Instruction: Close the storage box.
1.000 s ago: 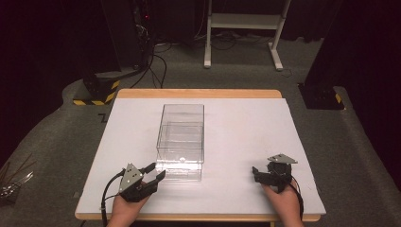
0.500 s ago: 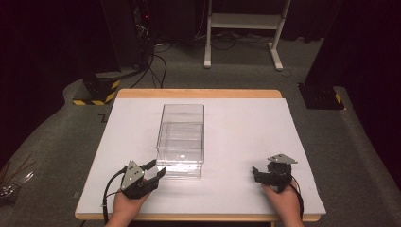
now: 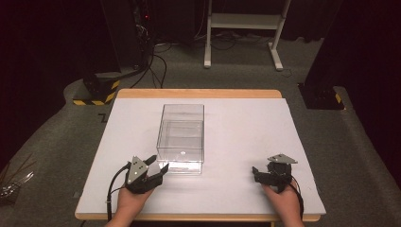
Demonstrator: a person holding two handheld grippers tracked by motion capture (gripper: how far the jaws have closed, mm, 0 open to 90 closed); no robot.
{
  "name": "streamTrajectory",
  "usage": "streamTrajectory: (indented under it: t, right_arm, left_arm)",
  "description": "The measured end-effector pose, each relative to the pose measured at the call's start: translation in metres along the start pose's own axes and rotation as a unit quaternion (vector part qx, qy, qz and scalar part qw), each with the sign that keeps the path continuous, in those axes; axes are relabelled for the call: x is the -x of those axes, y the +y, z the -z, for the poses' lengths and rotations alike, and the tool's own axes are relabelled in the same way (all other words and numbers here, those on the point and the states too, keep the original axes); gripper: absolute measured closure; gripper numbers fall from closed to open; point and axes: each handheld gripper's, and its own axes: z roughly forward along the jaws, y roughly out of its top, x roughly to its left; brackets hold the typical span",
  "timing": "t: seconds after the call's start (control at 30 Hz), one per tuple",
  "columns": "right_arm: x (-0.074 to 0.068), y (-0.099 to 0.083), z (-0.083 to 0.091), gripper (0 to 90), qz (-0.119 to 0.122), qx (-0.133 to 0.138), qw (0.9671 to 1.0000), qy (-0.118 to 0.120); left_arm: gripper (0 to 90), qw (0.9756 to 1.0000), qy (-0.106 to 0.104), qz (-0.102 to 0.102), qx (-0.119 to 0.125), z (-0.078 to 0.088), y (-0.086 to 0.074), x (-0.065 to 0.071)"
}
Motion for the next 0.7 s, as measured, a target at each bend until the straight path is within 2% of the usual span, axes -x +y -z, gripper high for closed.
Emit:
streamTrajectory:
  t: [0.07, 0.1, 0.13, 0.2, 0.3, 0.43, 0.7]
  right_arm:
    - [0.0, 0.0, 0.0, 12.3, 0.0, 0.0, 1.0, 0.0]
    - [0.0, 0.0, 0.0, 12.3, 0.0, 0.0, 1.0, 0.0]
    - [0.0, 0.0, 0.0, 12.3, 0.0, 0.0, 1.0, 0.0]
    - [0.0, 0.0, 0.0, 12.3, 0.0, 0.0, 1.0, 0.0]
    - [0.0, 0.0, 0.0, 12.2, 0.0, 0.0, 1.0, 0.0]
    - [0.0, 0.0, 0.0, 12.3, 0.0, 0.0, 1.0, 0.0]
    - [0.0, 0.0, 0.0, 12.3, 0.0, 0.0, 1.0, 0.0]
  left_arm:
    - [28.8, 0.9999, 0.006, 0.008, -0.009, -0.004, 0.001, 0.0]
    - [27.2, 0.9999, 0.006, 0.008, -0.009, -0.004, 0.001, 0.0]
    - [26.1, 0.9995, 0.008, 0.025, -0.019, -0.009, 0.002, -0.002]
    - [24.5, 0.9993, 0.005, 0.032, -0.02, -0.01, 0.001, -0.004]
    - [26.7, 0.9993, 0.008, 0.028, -0.023, -0.014, 0.002, -0.004]
    - [19.0, 0.9986, 0.014, 0.04, -0.031, -0.02, 0.003, -0.009]
    - [16.8, 0.9979, 0.025, 0.042, -0.042, -0.035, 0.007, -0.016]
